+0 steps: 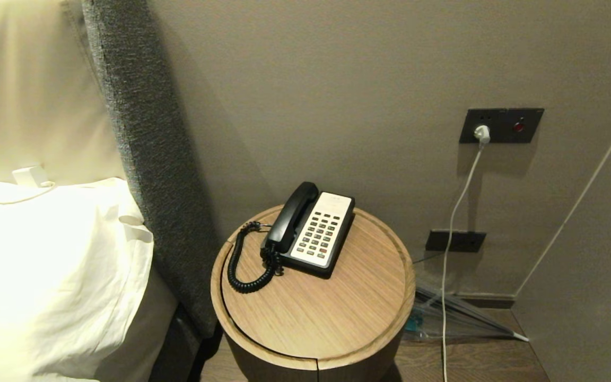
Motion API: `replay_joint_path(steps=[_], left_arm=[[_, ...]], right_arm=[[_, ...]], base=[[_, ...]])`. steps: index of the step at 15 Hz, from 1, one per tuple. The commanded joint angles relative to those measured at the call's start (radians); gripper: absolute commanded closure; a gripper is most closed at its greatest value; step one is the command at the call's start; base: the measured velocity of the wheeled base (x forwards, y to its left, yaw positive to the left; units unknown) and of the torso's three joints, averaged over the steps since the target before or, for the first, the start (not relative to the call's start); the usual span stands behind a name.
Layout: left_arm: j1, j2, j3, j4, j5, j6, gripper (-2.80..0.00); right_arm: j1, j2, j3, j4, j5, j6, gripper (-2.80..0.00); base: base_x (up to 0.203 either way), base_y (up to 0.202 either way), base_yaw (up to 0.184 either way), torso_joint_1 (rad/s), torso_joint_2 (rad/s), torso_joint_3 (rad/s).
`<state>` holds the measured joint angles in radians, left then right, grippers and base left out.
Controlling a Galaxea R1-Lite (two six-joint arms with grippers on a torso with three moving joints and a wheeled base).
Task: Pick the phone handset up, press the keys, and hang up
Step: Pick up the desk phone handset
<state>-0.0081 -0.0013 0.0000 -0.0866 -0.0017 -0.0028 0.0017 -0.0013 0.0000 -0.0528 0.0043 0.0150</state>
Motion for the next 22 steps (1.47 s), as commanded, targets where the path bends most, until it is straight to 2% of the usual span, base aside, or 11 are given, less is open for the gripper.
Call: replay_joint_path(steps=[1,22], left_arm=[[0.0,0.001,0.035,-0.001,0.0,0.0,0.0],[0.0,0.001,0.04,-0.018,0.002,-0.008,0.0]], right_arm=[[0.0,0.0,0.02,-0.004,-0.003,0.007,0.0],[0.0,0.001,0.02,-0.004,-0.003,0.011,0.0]], base=[[0.0,0.0,0.0,0.0,0.0,0.0],[0.0,0.0,0.0,0.0,0.0,-0.002]])
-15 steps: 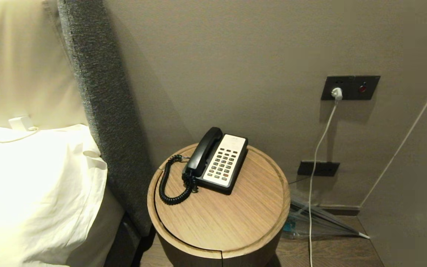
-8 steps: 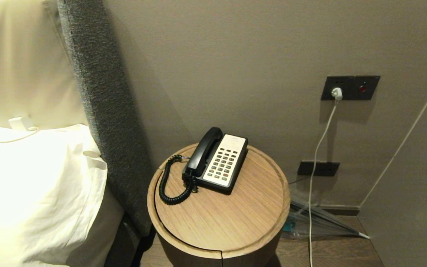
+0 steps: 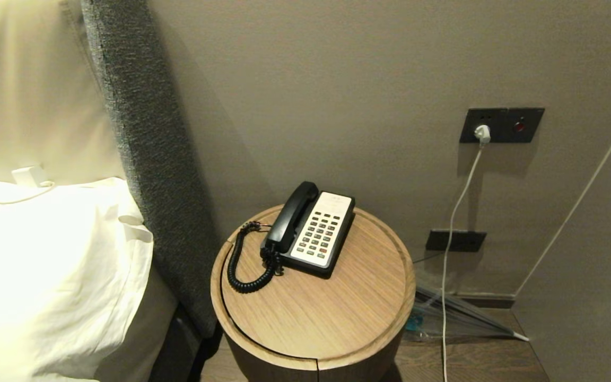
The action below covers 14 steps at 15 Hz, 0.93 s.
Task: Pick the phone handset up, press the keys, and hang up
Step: Pick up the desk phone handset
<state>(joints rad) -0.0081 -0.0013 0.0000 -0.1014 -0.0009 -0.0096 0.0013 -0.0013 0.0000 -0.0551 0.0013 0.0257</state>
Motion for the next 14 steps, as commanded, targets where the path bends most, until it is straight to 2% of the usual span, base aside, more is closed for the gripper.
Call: replay_joint_path(steps=[1,14], left_arm=[[0.0,0.001,0.04,-0.001,-0.001,0.001,0.0],[0.001,0.001,0.04,-0.004,0.002,-0.009,0.0]], right_arm=[[0.001,0.001,0.02,-0.001,0.0,0.0,0.0],[0.0,0.001,0.02,-0.002,0.0,0.0,0.0]], base=[[0.0,0.0,0.0,-0.002,0.01,-0.105],[0.0,0.0,0.0,0.003,0.0,-0.187]])
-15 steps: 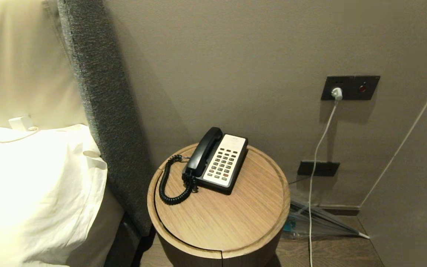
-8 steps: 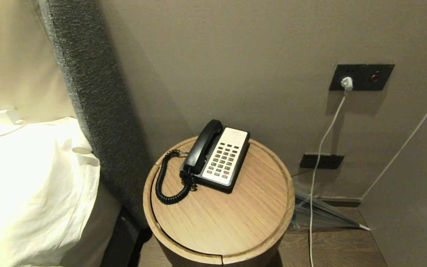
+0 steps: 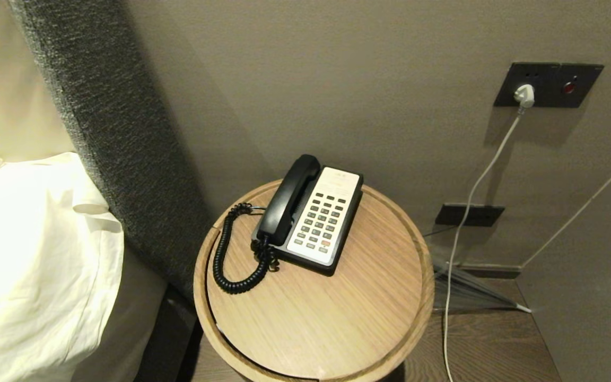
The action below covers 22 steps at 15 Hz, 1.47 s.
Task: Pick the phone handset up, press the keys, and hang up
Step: Pick up the desk phone handset
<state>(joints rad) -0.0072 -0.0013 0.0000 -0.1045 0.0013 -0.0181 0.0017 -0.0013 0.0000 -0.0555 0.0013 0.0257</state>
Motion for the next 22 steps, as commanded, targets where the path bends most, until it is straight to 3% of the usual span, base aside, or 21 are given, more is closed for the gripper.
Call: replay_joint_path(steps=[1,22], left_arm=[[0.0,0.001,0.04,-0.001,0.0,0.0,0.0],[0.0,0.001,0.04,0.0,-0.001,0.006,0.0]], right_arm=[[0.0,0.0,0.02,0.0,0.0,0.0,0.0],[0.0,0.001,0.02,-0.001,0.0,0.0,0.0]], base=[[0.0,0.0,0.0,0.006,0.0,-0.191],[0.0,0.0,0.0,0.003,0.0,-0.173]])
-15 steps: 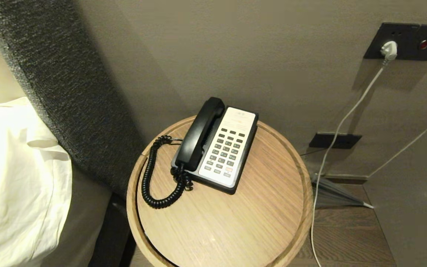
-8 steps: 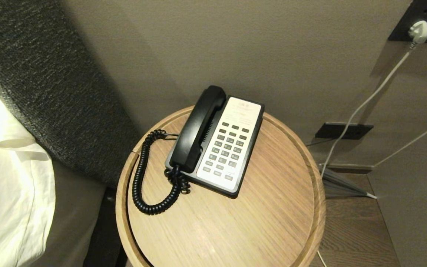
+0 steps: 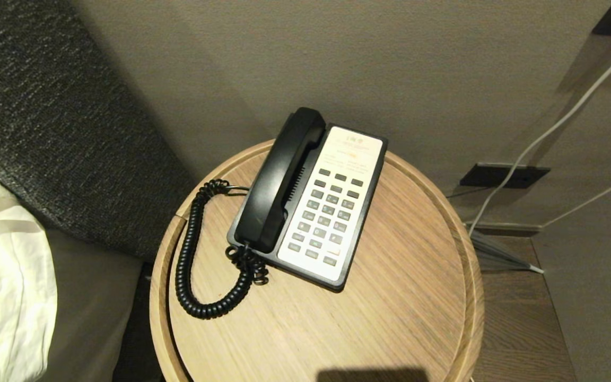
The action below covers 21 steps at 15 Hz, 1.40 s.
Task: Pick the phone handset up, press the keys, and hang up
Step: Pick up the desk phone handset
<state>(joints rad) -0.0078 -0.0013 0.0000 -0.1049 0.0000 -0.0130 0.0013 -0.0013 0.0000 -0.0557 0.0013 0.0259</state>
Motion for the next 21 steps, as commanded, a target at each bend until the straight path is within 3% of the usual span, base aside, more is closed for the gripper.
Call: replay_joint_path(steps=[1,7,9,11,14,18,21], left_arm=[[0.0,0.001,0.04,0.002,0.002,0.001,0.0],[0.0,0.001,0.04,0.005,0.002,0.004,0.0],[0.0,0.003,0.04,0.013,0.005,0.034,0.0],[0.0,0.01,-0.008,0.025,0.002,0.037,0.0],[0.001,0.195,-0.286,0.114,-0.085,0.039,0.0],[-0.001,0.672,-0.671,0.181,-0.246,0.036,0.0],[-0.042,0.996,-0.932,0.211,-0.299,0.035,0.0]], right_arm=[[0.0,0.001,0.02,-0.001,0.0,0.0,0.0],[0.002,0.0,0.02,-0.001,0.0,0.0,0.0],[0.0,0.001,0.02,0.001,0.0,0.0,0.0],[0.001,0.0,0.02,-0.001,0.0,0.0,0.0],[0.0,0.001,0.02,-0.001,0.0,0.0,0.0],[0.0,0.001,0.02,-0.001,0.0,0.0,0.0],[0.0,0.001,0.02,-0.001,0.0,0.0,0.0]], base=[[0.0,0.0,0.0,0.0,0.0,0.0],[0.0,0.0,0.0,0.0,0.0,0.0],[0.0,0.0,0.0,0.0,0.0,0.0],[0.0,0.0,0.0,0.0,0.0,0.0],[0.0,0.0,0.0,0.0,0.0,0.0],[0.0,0.0,0.0,0.0,0.0,0.0],[0.0,0.0,0.0,0.0,0.0,0.0]])
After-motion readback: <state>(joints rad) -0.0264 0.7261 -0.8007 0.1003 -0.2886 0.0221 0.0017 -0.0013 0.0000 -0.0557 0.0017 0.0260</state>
